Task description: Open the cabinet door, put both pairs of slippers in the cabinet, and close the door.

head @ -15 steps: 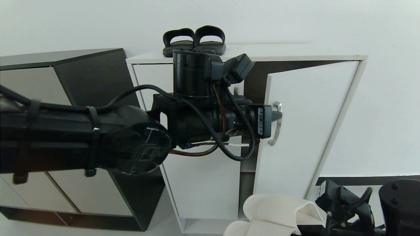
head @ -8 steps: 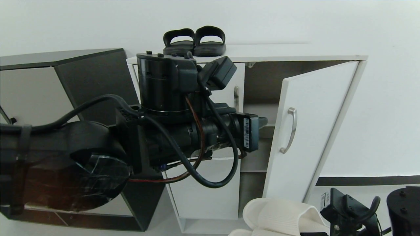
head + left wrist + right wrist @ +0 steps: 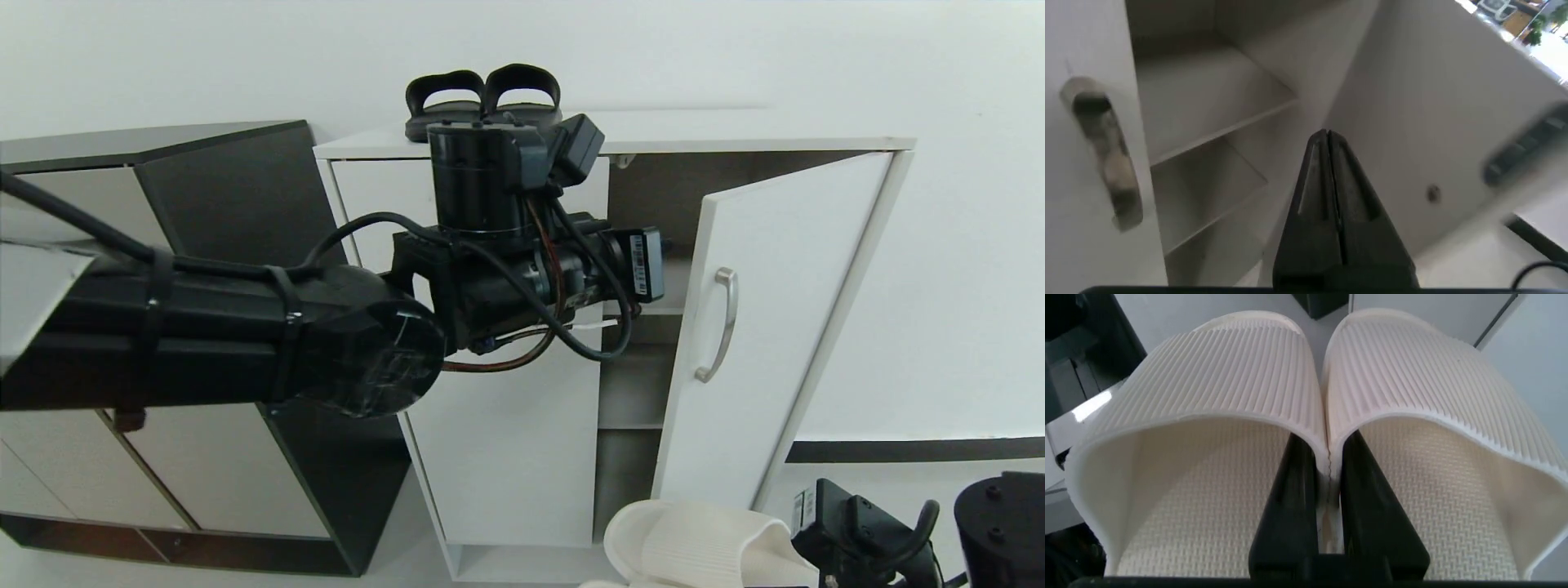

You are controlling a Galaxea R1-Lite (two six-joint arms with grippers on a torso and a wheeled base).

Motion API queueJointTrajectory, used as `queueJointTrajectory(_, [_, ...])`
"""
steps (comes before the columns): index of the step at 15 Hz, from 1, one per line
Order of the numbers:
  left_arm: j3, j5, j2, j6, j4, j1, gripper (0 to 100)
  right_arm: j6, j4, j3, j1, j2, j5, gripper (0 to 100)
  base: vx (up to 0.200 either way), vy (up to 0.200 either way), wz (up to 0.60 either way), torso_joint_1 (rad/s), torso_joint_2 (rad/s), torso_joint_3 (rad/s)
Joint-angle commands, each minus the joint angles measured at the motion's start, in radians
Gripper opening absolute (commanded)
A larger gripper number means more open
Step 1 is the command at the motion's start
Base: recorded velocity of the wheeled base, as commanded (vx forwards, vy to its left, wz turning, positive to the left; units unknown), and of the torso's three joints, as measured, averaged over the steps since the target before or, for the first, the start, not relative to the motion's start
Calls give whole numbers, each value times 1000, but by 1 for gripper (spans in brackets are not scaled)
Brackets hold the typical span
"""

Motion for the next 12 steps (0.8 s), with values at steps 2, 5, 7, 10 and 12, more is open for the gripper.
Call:
queueJointTrajectory(2, [-95,0,87,-1,27,6,0,0,1,5,1,4,0,0,0,0,0,0,0,0])
queueJointTrajectory(5, [-65,24,56,-22,60,-16,0,-7,10,8,15,1,-9,0,-133,0,0,2,3,2])
queueJointTrajectory(7, [-11,32,-8,-27,60,-82,0,-5,20,10,38,3,-45,0,-200,0,0,2,2,-5])
queueJointTrajectory(10, [20,32,-33,-24,59,-183,0,-3,15,8,39,13,-52,0,-200,0,0,-7,2,4])
queueJointTrajectory(12, [34,32,-42,-22,53,-162,0,6,-3,-13,29,29,-81,0,-200,0,0,2,2,2])
